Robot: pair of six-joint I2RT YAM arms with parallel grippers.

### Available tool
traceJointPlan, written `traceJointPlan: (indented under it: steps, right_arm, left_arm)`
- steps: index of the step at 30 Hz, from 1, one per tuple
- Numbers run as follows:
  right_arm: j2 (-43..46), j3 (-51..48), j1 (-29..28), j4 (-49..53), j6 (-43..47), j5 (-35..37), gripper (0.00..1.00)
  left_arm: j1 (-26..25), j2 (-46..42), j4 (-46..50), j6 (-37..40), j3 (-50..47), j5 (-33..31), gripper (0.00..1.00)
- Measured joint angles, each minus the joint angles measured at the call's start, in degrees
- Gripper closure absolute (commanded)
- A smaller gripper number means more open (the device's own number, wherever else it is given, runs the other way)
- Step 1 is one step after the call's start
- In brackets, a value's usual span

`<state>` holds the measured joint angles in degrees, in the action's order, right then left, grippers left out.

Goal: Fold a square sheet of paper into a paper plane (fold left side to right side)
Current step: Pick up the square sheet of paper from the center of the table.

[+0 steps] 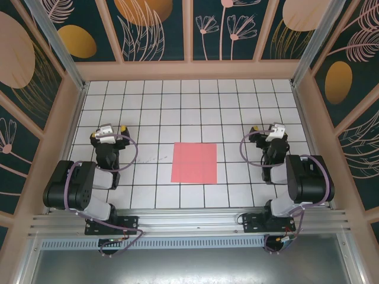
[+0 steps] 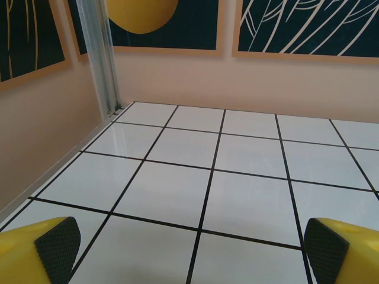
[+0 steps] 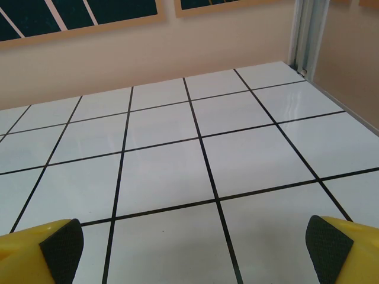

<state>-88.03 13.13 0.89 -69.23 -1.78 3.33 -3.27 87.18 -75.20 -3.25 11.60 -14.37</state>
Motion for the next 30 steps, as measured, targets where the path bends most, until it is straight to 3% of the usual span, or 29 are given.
traceJointPlan:
  steps: [25,30]
  right_arm:
    - [0.00,0.00,0.63,-0.02,-0.02,-0.85,0.01]
    - [4.44,1.25,0.63,7.34,-0.28,-0.35,0.01]
  left_arm:
    - [0.00,-0.24,0.37,-0.13,0.00,-0.98,0.01]
    - [0.00,-10.43,12.37,-1.84,2.36,-2.80,0.01]
